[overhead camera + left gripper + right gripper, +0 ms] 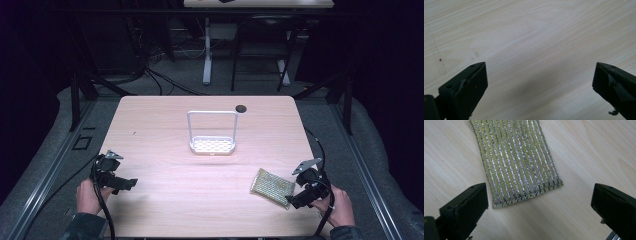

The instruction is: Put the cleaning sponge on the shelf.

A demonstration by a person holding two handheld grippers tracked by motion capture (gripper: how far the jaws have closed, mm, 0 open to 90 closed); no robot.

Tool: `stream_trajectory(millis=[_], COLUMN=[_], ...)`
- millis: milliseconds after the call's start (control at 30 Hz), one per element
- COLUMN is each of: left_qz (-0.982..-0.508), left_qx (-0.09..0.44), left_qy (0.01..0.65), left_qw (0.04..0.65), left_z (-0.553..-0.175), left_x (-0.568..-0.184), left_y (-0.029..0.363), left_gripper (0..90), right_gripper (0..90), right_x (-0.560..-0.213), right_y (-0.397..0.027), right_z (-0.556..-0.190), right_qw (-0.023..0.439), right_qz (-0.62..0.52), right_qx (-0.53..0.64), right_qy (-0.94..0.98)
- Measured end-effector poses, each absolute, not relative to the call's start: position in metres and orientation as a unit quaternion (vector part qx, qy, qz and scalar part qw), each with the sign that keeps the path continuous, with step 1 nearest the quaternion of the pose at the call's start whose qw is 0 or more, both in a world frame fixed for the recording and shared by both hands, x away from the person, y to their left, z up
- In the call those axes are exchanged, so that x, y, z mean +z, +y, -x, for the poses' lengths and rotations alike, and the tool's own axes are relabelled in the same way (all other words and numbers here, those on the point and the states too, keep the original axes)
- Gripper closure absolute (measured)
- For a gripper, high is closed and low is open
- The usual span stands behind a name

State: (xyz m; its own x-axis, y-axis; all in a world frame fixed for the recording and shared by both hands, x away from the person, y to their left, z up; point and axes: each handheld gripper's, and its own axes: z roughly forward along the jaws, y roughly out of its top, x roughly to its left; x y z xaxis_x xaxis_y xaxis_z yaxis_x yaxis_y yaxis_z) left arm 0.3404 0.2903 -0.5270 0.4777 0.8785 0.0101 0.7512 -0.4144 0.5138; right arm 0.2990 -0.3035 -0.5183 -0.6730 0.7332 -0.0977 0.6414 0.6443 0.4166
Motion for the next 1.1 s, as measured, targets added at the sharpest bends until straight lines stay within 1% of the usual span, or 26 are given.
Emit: stream_trajectory(millis=[233,333,633,733,1100], left_qz=[-0.830,-0.831,-0.835,-0.837,-0.844], left_qx=[0.135,0.134,0.129,0.124,0.120], left_qy=[0.491,0.488,0.485,0.484,0.475], left_qw=[0.228,0.231,0.226,0.223,0.218], left_z=[-0.341,-0.341,-0.343,-0.344,-0.345], left_x=[-0.527,-0.527,-0.529,-0.530,-0.532], left_y=[0.290,0.289,0.287,0.286,0.282], left_gripper=[0.0,0.0,0.0,0.0,0.0], right_gripper=[0.4,0.3,0.0,0.0,0.7], right_x=[-0.519,-0.521,-0.524,-0.525,-0.530], right_y=[-0.294,-0.290,-0.272,-0.267,-0.262], right_z=[-0.302,-0.307,-0.322,-0.326,-0.335], right_qw=[0.124,0.117,0.116,0.107,0.093], right_qz=[-0.364,-0.355,-0.317,-0.309,-0.280], right_qx=[0.175,0.179,0.175,0.172,0.167], right_qy=[0.906,0.910,0.925,0.929,0.941])
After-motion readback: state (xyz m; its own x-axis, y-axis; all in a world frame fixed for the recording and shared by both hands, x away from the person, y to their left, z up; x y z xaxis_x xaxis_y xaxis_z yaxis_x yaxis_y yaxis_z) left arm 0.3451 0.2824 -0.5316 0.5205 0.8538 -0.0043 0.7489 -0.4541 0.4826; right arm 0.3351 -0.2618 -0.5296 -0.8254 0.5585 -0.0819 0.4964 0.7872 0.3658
